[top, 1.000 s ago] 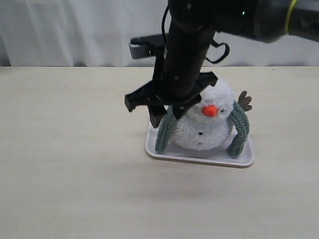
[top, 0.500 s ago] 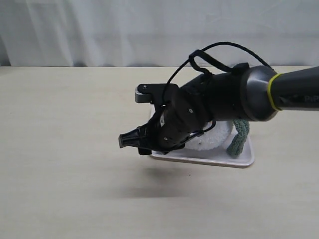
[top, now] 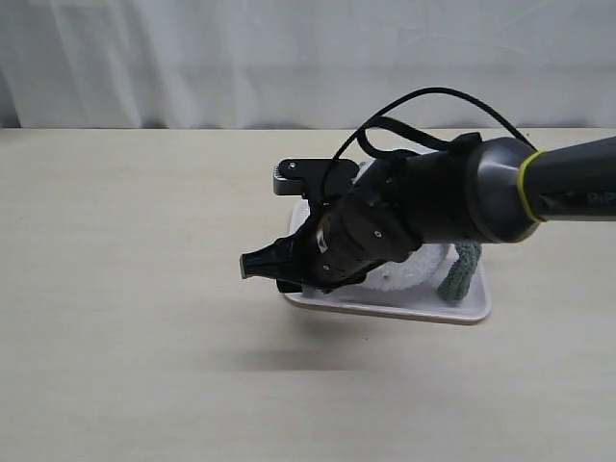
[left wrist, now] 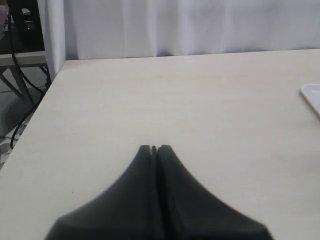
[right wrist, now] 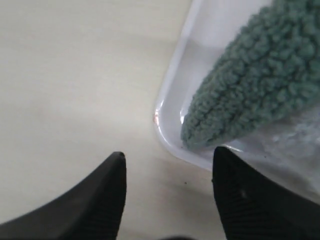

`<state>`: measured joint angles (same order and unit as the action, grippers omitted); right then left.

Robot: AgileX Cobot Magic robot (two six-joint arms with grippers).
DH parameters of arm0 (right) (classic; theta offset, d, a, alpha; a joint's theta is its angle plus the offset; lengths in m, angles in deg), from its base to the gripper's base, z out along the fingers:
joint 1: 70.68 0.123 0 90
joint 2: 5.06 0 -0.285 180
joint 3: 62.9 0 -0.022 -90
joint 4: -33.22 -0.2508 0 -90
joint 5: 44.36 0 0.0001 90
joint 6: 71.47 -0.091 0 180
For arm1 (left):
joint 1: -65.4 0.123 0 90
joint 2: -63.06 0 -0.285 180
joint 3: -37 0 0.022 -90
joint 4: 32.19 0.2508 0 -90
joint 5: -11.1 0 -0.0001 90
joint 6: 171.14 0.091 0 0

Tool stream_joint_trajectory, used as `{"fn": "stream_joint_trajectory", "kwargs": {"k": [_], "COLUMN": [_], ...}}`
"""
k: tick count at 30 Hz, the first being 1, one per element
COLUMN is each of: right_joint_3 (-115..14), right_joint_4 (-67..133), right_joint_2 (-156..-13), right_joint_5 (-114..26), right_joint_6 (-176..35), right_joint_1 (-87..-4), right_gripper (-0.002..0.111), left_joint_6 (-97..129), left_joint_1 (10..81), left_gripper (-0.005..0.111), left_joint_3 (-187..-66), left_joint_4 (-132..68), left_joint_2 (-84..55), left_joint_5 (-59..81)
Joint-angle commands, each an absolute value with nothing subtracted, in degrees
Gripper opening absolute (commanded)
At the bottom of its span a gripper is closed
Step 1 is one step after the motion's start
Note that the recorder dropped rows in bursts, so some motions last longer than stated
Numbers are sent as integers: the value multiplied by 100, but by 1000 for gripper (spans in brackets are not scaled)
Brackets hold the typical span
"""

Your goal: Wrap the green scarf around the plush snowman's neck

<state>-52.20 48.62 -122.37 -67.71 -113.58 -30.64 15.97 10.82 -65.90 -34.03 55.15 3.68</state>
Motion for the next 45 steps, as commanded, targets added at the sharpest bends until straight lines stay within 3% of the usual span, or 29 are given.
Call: {"fn": "stream_joint_trajectory", "kwargs": {"k": [1, 30, 32, 36, 40, 45], "right_joint_3": [-5197, -5235, -5235, -5235, -5235, -5235], "right_joint_4": [5354, 8424, 8510, 8620, 8550, 7177], "right_joint_2": [-12473, -13077, -13076, -13076, -12987, -12522], "right_joint_5": [-6537, -6095, -6104, -6178, -6435, -7508], "right_joint_6": [-11948, -14772, -14772, -14662, -14377, -12349], "right_joint_1": [-3083, -3083, -3083, -3083, -3016, -2920], "right_gripper": [50, 49, 41, 4, 4, 4], "left_joint_6": [1596, 1596, 1596, 1596, 1596, 1596], "left_joint_1": [1069, 1069, 1069, 1069, 1069, 1069], "left_gripper": [0, 0, 0, 0, 0, 0], "left_joint_3": [-6578, -6578, -6578, -6578, -6578, -6578], "left_joint_4": [-3479, -3479, -3479, -3479, -3479, -3479], "left_joint_2": [5528, 5528, 5528, 5528, 5528, 5528], "left_joint_5": [549, 549, 549, 549, 549, 549]}}
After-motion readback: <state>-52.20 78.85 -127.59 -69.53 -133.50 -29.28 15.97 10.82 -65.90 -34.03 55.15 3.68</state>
